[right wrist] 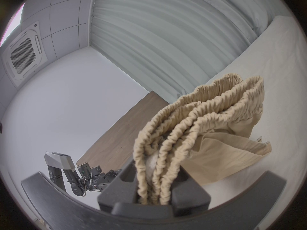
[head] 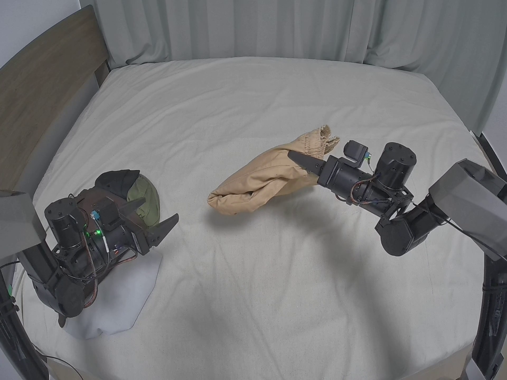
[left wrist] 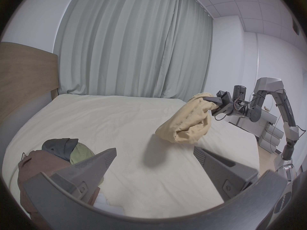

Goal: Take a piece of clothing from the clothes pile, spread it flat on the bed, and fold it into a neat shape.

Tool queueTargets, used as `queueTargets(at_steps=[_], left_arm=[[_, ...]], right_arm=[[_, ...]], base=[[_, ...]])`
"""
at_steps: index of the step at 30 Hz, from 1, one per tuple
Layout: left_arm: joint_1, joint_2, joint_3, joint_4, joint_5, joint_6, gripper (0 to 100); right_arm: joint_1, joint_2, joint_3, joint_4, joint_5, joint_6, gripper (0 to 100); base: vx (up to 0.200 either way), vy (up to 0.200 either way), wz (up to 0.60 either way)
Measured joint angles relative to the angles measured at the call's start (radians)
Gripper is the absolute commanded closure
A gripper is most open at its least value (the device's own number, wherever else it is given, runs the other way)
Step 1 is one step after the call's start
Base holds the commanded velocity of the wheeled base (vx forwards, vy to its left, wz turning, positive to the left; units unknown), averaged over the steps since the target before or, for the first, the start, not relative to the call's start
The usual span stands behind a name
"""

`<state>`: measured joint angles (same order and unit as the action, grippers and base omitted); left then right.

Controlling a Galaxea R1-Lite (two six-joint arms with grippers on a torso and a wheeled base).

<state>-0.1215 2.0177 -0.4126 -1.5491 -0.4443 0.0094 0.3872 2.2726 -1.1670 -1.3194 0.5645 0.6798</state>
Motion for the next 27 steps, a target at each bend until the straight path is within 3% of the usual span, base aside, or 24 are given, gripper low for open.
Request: queueTargets(at_steps=[27], left_arm=[[-0.001,0.010,0.002,0.000,0.000,0.000,0]], right_arm=[[-0.043,0.146,-0.430,0.298,-0.002,0.000,100]], base=[[0.000,0.000,0.00]])
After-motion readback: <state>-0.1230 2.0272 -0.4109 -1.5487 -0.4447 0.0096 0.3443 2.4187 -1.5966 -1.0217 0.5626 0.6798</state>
